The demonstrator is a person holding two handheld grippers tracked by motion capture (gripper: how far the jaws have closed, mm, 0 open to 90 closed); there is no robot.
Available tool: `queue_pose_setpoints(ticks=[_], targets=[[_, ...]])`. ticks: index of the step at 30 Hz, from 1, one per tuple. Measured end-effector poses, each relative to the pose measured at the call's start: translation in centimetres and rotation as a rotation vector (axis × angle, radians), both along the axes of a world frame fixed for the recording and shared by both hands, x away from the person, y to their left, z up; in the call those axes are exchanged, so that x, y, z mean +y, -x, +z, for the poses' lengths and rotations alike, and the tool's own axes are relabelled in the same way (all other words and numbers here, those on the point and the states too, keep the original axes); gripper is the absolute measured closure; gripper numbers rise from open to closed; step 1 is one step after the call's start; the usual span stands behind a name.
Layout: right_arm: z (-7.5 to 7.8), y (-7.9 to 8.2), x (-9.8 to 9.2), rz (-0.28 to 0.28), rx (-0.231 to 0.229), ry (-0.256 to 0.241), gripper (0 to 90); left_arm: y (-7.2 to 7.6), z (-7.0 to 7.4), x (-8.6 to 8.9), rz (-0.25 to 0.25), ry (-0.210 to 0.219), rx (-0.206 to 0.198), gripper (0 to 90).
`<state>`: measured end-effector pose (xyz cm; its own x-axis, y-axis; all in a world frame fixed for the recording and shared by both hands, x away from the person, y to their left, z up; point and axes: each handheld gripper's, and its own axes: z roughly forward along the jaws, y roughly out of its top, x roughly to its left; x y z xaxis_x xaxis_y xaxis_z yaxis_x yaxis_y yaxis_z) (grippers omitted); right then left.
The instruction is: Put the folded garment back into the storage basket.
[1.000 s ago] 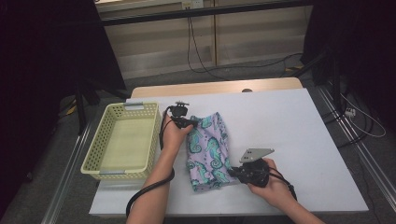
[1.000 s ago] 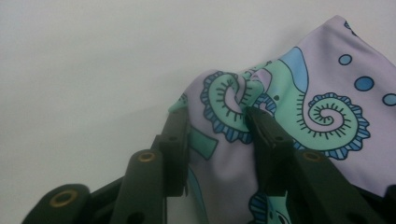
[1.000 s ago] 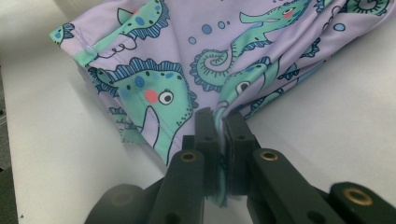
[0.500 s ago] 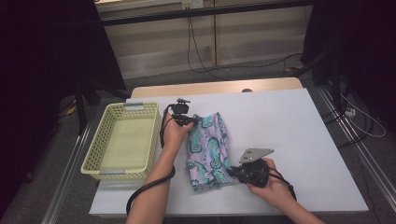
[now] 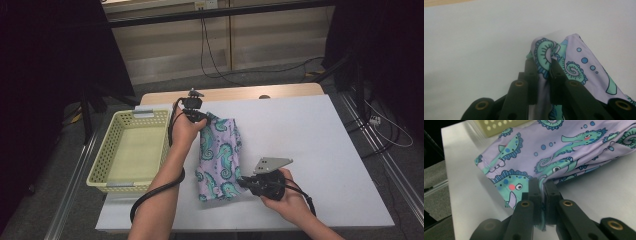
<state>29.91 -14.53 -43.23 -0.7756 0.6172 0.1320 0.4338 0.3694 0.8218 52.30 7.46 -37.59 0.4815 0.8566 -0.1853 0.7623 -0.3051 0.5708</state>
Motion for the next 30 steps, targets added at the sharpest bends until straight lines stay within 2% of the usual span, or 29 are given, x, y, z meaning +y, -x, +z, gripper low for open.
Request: queue_pose_setpoints(ticks=[7,16,24,30], targets=[[1.1,0.1,0.6,0.007,-0.030,-0.028,86.4,-0.3,2.1,0.5,0.009,-0.034,0.022,80.8],[1.8,-0.1,1.3,0.021,-0.037,-0.053,86.4,-0.6,3.6,0.9,0.016,-0.063,0.062,80.9],[2.6,-0.3,1.9,0.031,-0.052,-0.073,86.4,-0.6,4.9,1.2,0.010,-0.100,0.072,81.0],[3.0,-0.4,2.3,0.032,-0.063,-0.087,86.4,-0.6,6.0,1.7,0.019,-0.106,0.079,81.0]])
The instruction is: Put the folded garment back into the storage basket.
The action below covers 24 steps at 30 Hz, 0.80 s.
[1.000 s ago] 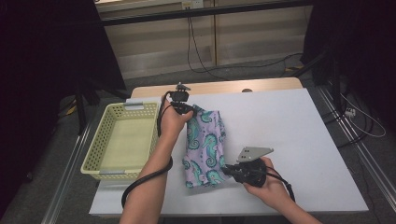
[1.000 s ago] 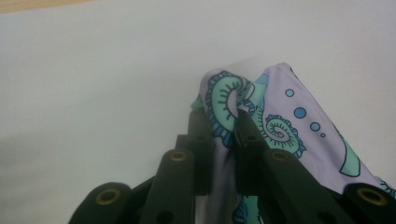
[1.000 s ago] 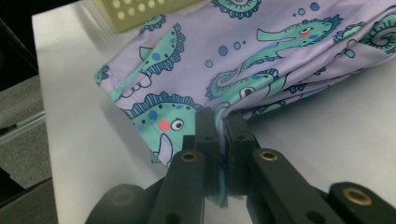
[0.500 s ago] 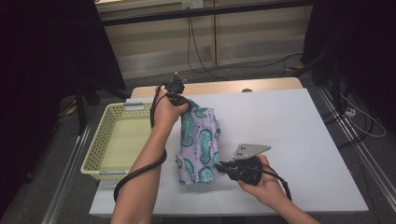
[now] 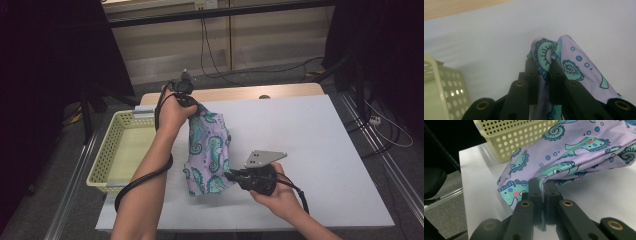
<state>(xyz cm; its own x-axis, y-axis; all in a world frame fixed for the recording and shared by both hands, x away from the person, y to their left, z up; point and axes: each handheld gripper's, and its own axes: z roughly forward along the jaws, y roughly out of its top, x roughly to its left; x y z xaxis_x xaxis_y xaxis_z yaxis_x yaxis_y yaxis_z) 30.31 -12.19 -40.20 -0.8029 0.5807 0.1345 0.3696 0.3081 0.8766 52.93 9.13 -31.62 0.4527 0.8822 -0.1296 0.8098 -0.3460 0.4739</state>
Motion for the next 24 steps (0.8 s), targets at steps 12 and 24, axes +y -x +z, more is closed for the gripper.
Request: queue_pose_setpoints(ticks=[12,24], targets=[[1.1,-0.2,0.7,0.008,-0.026,-0.030,86.4,0.0,1.8,0.8,0.010,-0.008,-0.003,81.1],[1.5,-0.4,1.2,0.008,-0.046,-0.048,86.5,-0.1,2.8,1.4,0.018,-0.013,-0.005,81.2]])
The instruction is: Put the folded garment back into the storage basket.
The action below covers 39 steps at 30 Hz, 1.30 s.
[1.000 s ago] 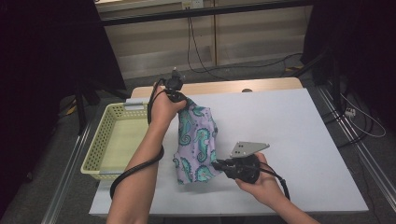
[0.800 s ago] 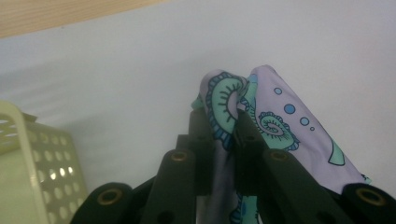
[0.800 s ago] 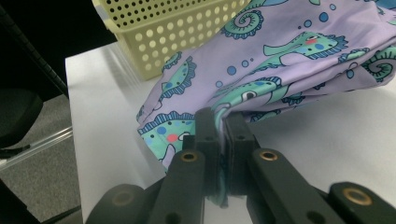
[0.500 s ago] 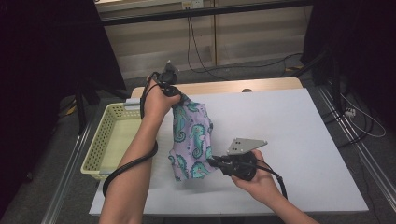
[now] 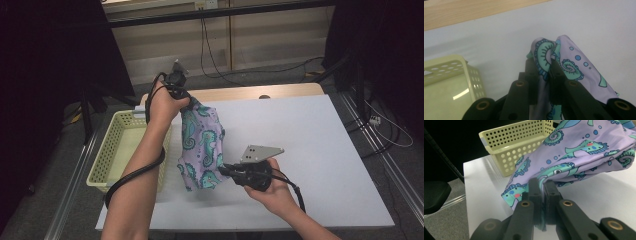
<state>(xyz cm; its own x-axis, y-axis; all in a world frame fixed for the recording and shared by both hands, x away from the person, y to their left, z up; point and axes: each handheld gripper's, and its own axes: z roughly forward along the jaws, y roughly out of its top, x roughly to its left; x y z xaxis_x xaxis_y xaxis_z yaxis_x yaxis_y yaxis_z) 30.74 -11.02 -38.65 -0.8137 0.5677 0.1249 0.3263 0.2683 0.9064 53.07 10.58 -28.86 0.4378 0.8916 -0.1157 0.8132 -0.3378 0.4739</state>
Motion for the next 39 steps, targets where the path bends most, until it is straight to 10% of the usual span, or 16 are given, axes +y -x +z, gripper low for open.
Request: queue_pose_setpoints(ticks=[39], targets=[[2.3,-0.5,1.1,0.007,-0.061,-0.037,86.6,-0.1,3.2,0.8,-0.009,-0.019,-0.007,81.1]])
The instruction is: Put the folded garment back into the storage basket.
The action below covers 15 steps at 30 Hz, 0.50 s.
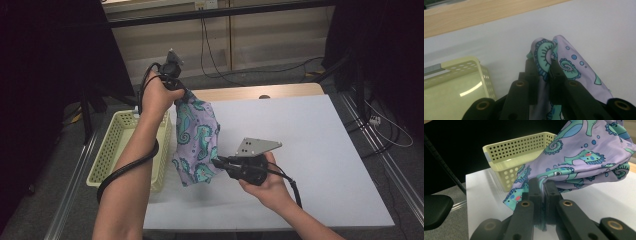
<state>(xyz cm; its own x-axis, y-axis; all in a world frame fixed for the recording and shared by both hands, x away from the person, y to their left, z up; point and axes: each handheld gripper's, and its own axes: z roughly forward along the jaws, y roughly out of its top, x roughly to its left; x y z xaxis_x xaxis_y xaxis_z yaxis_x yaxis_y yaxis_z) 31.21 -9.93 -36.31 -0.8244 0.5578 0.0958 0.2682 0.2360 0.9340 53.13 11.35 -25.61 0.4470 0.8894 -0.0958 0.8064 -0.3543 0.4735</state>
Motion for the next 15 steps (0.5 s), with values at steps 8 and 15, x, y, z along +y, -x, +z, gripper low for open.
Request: queue_pose_setpoints(ticks=[8,15], targets=[[0.3,0.0,0.5,0.013,-0.005,-0.004,86.5,0.0,0.5,0.2,-0.007,-0.005,0.012,81.1],[0.7,0.1,0.5,0.015,-0.018,-0.011,86.6,0.1,1.4,0.4,-0.005,0.000,0.020,81.1]])
